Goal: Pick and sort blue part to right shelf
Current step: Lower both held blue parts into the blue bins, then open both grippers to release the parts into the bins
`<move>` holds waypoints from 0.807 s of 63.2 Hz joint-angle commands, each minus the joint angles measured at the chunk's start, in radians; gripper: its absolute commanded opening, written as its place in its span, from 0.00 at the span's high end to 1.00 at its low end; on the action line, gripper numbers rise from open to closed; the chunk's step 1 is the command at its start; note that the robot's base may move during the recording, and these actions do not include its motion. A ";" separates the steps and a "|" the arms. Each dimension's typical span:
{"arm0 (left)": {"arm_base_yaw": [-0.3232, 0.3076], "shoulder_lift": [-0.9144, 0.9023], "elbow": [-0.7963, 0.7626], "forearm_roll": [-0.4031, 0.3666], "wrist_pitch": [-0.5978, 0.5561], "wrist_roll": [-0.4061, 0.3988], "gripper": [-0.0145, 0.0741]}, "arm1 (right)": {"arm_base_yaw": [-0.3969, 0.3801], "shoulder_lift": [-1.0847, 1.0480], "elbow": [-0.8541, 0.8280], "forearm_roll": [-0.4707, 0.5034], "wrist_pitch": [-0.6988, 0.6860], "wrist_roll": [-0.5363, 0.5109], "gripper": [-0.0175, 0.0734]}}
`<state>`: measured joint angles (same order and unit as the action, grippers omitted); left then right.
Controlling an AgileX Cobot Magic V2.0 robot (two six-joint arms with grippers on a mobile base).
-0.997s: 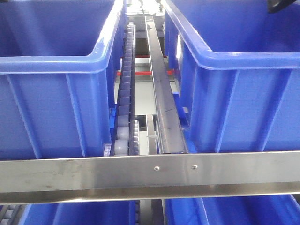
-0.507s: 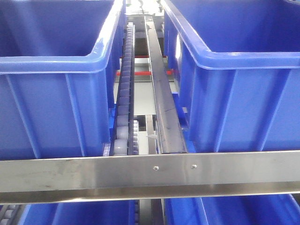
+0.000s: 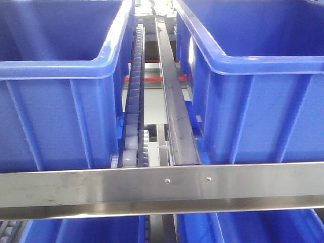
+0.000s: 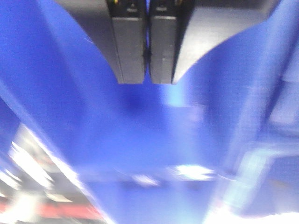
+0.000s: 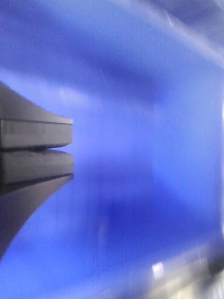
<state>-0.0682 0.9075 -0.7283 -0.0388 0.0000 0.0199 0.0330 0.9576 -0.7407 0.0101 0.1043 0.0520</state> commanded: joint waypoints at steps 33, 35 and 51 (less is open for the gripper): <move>0.024 -0.471 0.307 -0.107 -0.061 0.001 0.69 | -0.038 -0.505 0.362 0.003 -0.182 0.001 0.74; 0.024 -0.491 0.318 -0.107 -0.061 0.001 0.69 | -0.038 -0.533 0.375 0.003 -0.183 0.001 0.74; 0.024 -0.537 0.338 -0.107 -0.061 0.001 0.69 | -0.038 -0.632 0.396 0.003 -0.170 0.001 0.74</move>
<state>-0.0438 0.3674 -0.3609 -0.1386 0.0216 0.0217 0.0017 0.3229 -0.3155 0.0101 0.0235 0.0520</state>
